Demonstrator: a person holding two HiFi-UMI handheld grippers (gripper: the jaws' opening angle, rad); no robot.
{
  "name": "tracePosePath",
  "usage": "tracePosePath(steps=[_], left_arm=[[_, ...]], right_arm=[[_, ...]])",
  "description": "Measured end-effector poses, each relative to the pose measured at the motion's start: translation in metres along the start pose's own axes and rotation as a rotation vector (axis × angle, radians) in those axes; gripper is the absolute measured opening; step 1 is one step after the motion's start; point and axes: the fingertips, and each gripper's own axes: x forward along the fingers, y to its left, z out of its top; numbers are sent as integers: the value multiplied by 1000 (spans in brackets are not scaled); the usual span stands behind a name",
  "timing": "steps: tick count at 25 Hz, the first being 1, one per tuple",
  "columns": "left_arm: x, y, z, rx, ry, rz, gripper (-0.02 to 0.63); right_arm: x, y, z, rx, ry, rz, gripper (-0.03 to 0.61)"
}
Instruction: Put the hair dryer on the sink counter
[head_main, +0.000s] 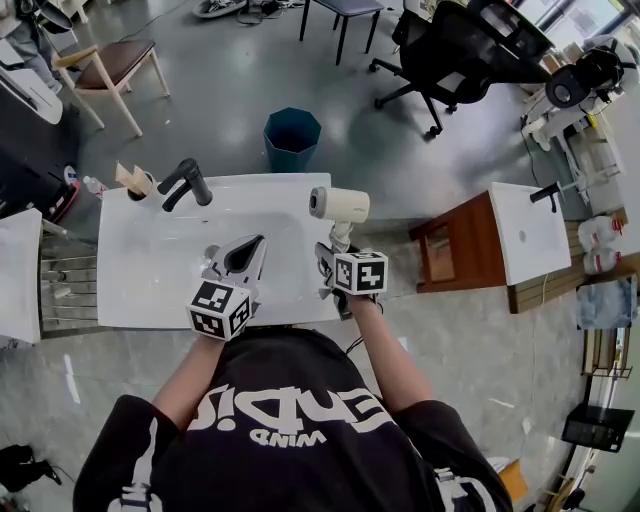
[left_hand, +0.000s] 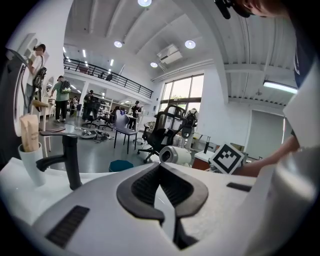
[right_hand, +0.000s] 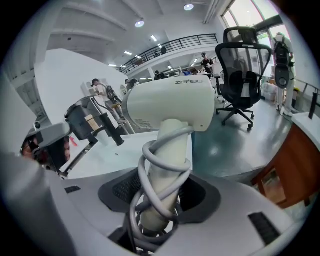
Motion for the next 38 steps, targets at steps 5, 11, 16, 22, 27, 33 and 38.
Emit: tracePosePath(steps=[5,11,16,22,27,33,38], left_arm=[[0,6,-1,-9,-5,16,8],[4,8,-1,-10,-1,25,8],[8,10,-2,-19,-1,29,8],[14,14,1,-24,-3,33,8],[16,16,2,-29,-8,31,8],[18,15,2,-38,-10,28,8],[15,16,0,-51,-14,29,8]], right_arm=[[25,-9,-6,-34,81,-9,230],[54,-16,-10,-53,175,-17,230],[72,-22,-16,-46,258,-31,230],[82,-26,-8,-52,296,-52,232],[88,-27,-5,-45,340,-71,233],[90,-29,-6,-52,415,-81,236],[92,-28,-6,-54,428,-85,239]])
